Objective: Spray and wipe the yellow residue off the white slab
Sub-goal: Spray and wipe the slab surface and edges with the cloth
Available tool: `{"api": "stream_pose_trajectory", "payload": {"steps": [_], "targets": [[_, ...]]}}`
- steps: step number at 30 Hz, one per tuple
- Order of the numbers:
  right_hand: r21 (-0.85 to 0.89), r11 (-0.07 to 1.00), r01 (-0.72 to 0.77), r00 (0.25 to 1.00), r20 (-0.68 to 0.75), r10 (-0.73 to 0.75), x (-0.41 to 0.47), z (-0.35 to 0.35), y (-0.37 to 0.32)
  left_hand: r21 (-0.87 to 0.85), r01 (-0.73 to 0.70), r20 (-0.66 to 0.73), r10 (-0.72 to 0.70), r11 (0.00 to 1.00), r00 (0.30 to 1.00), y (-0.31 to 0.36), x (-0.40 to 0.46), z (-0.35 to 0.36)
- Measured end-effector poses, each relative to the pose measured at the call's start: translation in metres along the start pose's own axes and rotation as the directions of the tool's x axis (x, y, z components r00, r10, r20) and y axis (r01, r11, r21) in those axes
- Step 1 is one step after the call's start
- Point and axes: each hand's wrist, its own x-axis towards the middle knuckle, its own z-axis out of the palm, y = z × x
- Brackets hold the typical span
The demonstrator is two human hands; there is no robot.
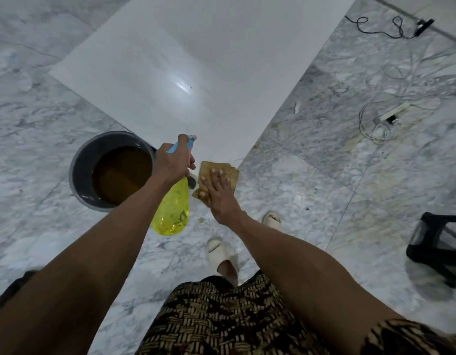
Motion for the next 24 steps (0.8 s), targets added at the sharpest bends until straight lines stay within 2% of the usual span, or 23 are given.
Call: {"api": "stream_pose_trajectory", "payload": {"steps": [3,6,8,11,13,14,15,18,21,24], "targets": [[0.029,0.999,-0.032,0.997,0.068,0.030,-0.010,0.005,-0.013,0.017,0.040,-0.044,-0.039,0.999,0.998,-0.011,-0.006,-0.009],[0.030,0.997,-0.065,0.968,0.243,0.056,-0.015,0.009,-0.031,0.052,0.044,-0.071,-0.040,0.998,0.997,-0.016,-0.013,-0.017],[0.240,0.957,-0.162,0.950,0.301,0.085,-0.023,0.009,-0.045,0.059,0.038,-0.072,-0.033,0.998,0.997,-0.012,-0.019,-0.020],[0.527,0.733,-0.430,0.891,0.379,0.251,-0.027,-0.006,-0.065,0.000,0.018,-0.088,-0.018,1.000,0.996,0.005,-0.022,-0.022],[0.647,0.503,-0.574,0.819,0.452,0.353,-0.018,-0.021,-0.065,0.000,-0.008,-0.096,0.008,1.000,0.995,0.018,-0.022,-0.020],[0.728,0.365,-0.581,0.811,0.477,0.339,-0.011,-0.034,-0.063,0.009,-0.026,-0.098,0.027,1.000,0.995,0.027,-0.021,-0.017],[0.787,0.252,-0.564,0.818,0.487,0.307,-0.003,-0.047,-0.057,0.016,-0.039,-0.101,0.040,0.999,0.994,0.035,-0.021,-0.014],[0.918,0.055,-0.394,0.899,0.372,0.230,0.022,-0.120,-0.028,0.020,-0.092,-0.087,0.093,0.996,0.992,0.070,-0.019,0.005],[0.966,-0.104,-0.235,0.917,0.256,0.306,0.044,-0.202,0.007,-0.007,-0.157,-0.032,0.156,0.988,0.987,0.112,-0.014,0.037],[0.969,-0.230,-0.094,0.896,0.183,0.405,0.059,-0.274,0.049,-0.013,-0.239,0.062,0.239,0.971,0.969,0.156,-0.003,0.079]]}}
